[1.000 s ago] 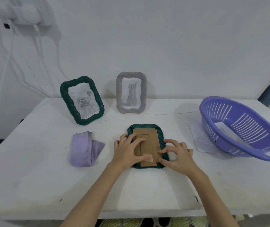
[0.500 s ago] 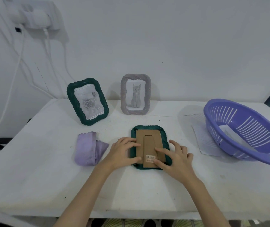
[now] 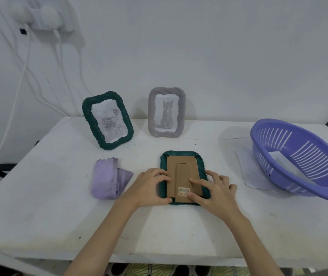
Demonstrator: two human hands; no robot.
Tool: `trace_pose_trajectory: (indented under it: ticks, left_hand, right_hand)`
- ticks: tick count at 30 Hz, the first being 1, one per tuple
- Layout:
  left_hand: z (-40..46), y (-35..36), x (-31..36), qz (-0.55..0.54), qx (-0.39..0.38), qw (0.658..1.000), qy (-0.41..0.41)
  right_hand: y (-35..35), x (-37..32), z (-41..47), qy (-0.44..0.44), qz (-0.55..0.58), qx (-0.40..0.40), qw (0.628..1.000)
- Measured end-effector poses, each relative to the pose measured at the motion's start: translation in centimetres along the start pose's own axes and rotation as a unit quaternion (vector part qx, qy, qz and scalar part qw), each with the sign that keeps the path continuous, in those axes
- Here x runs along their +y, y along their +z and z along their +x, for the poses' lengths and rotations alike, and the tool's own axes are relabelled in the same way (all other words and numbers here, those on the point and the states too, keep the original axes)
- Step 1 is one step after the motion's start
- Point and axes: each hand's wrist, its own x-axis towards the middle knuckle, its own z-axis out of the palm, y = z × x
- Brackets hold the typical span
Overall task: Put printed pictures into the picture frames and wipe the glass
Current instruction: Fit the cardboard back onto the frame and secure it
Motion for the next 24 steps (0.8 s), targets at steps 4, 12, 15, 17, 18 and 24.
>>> trace_pose_trajectory:
  ticks: [4,12,15,17,18,24]
  left_hand:
    - [0.1,0.1,-0.1,-0.024,0.019,1.0,0.004]
    - [0.2,1.0,-0.3,-0.092,0.081,0.992,0.014]
    - [0.2,1.1,-0.2,-0.103,0.079,0.992,0.013]
    - [0.1,1.3,-0.1,-0.123,0.077,0.989,-0.023]
    - [0.1,1.3,0.0,-0.122,0.082,0.987,-0.06]
    - [1.3,1.3,1.0,-0.06,0.034,0.98,-0.189]
  right_hand:
    - [-0.2,-0.1,0.1,0.0,0.013,0.005,1.0]
    - [0.0,0.1,0.1,-0.001,0.033,0.002,0.999]
    - [0.1,0.2,0.1,0.001,0.039,-0.003,0.999]
    - [-0.1,0.1,0.0,0.005,0.068,-0.014,0.998]
    - [-0.2,0.1,0.1,0.016,0.106,-0.02,0.994]
    - [-0.9,-0.2,0.8,0.066,0.261,-0.013,0.963]
